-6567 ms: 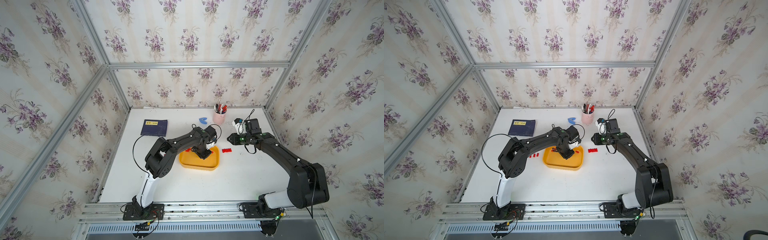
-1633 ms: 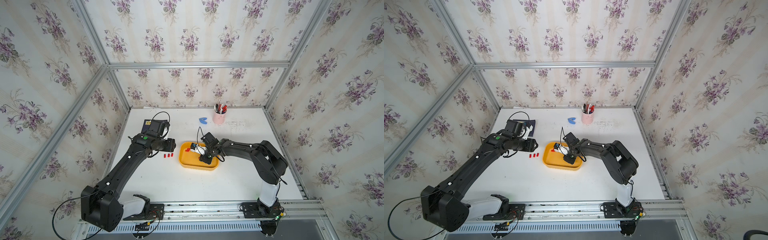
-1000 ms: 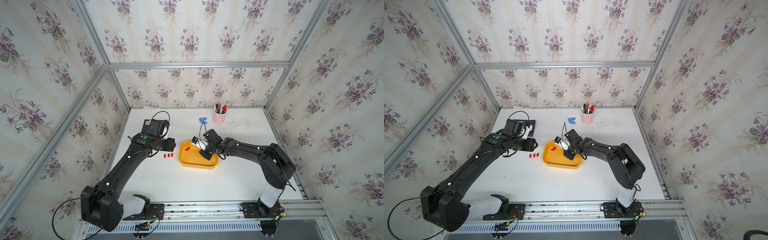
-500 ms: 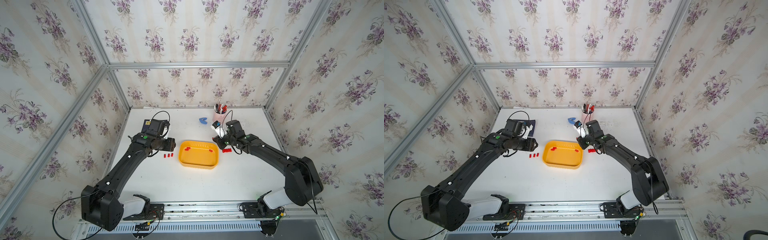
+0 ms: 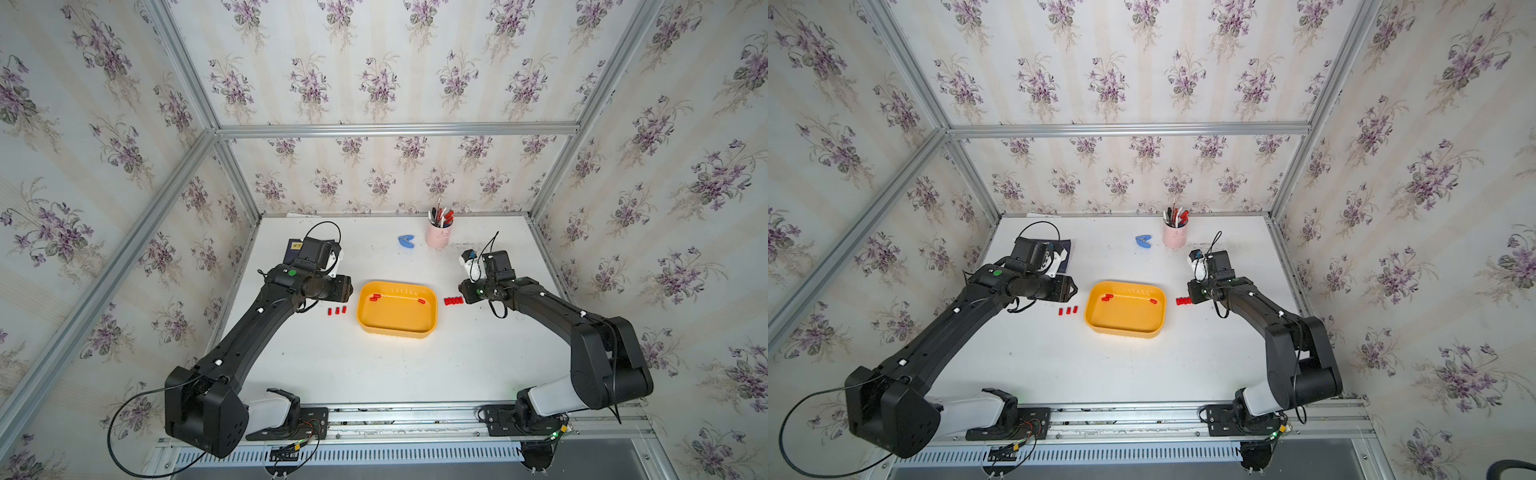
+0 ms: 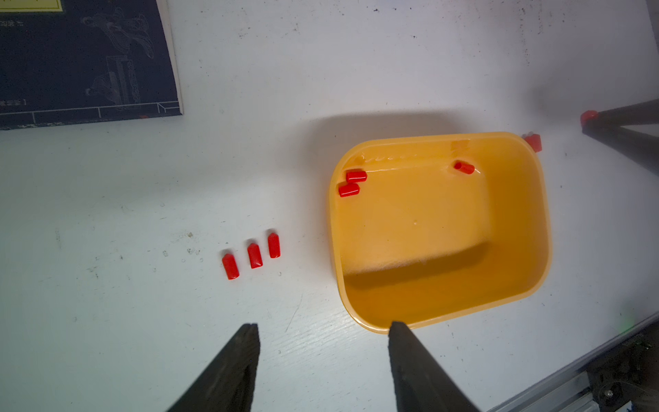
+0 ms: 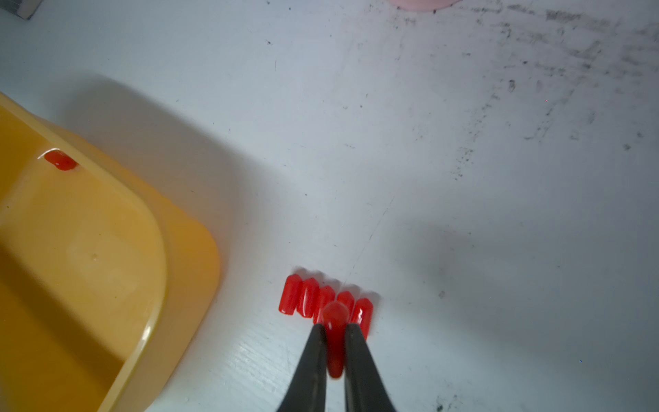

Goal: Take the screw protection sleeves out of the storage box
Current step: Place the screw protection sleeve at the center of the board.

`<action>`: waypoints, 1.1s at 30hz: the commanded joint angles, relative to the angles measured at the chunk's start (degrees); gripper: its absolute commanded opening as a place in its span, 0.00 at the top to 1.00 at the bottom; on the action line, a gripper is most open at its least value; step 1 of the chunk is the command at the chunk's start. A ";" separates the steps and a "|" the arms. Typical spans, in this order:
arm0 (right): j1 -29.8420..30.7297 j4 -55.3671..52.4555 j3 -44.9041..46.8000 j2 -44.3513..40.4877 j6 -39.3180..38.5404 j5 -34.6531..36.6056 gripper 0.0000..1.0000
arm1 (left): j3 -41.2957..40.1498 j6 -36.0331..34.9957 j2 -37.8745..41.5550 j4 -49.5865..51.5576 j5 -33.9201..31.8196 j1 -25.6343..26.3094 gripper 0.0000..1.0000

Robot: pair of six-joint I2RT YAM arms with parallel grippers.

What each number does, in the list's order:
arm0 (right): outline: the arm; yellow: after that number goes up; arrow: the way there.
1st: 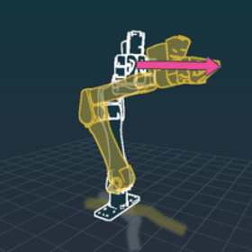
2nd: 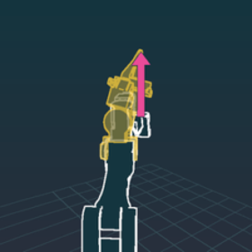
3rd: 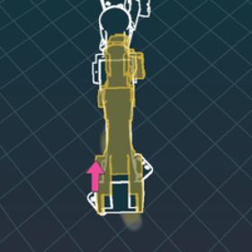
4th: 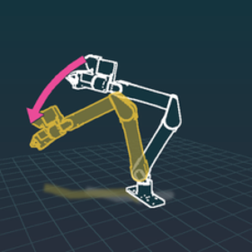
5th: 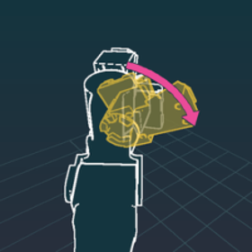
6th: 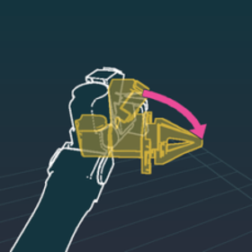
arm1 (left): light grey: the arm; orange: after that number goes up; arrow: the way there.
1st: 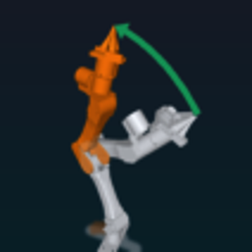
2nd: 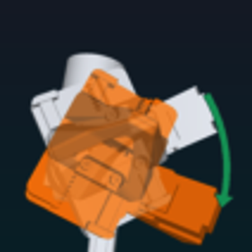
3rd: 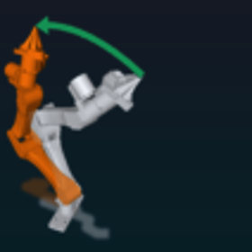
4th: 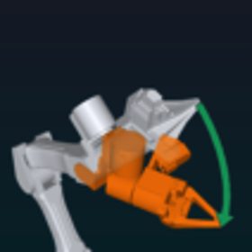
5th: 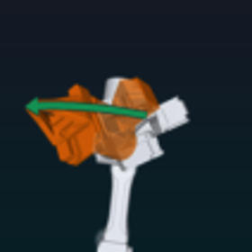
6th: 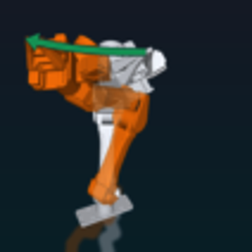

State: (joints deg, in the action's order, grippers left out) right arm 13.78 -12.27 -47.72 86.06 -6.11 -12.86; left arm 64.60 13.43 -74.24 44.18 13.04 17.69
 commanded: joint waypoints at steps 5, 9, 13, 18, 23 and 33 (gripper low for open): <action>-1.65 1.53 1.00 3.56 2.12 1.66 0.86 | 0.21 -0.73 -0.21 0.05 0.32 0.02 0.38; -2.18 1.64 1.49 3.76 2.28 1.48 0.86 | 0.22 -0.82 -0.46 0.04 0.09 -0.01 0.38; -2.45 1.46 1.79 4.23 1.98 1.91 0.85 | 0.18 -0.77 -0.78 -0.10 0.38 -0.04 0.38; -2.68 1.73 1.58 5.61 2.33 1.77 0.85 | 0.01 -0.66 -0.82 -0.13 0.41 -0.01 0.38; -2.86 2.01 1.12 6.44 2.41 1.97 0.84 | -0.15 -0.60 -0.65 -0.07 0.42 -0.02 0.38; -2.96 2.45 0.18 8.29 2.15 1.62 0.81 | -0.26 -0.57 -0.66 -0.16 0.37 0.02 0.38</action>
State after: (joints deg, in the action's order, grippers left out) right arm 10.90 -10.20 -47.16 93.95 -4.27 -11.18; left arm 64.31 13.41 -74.98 44.21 13.13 17.69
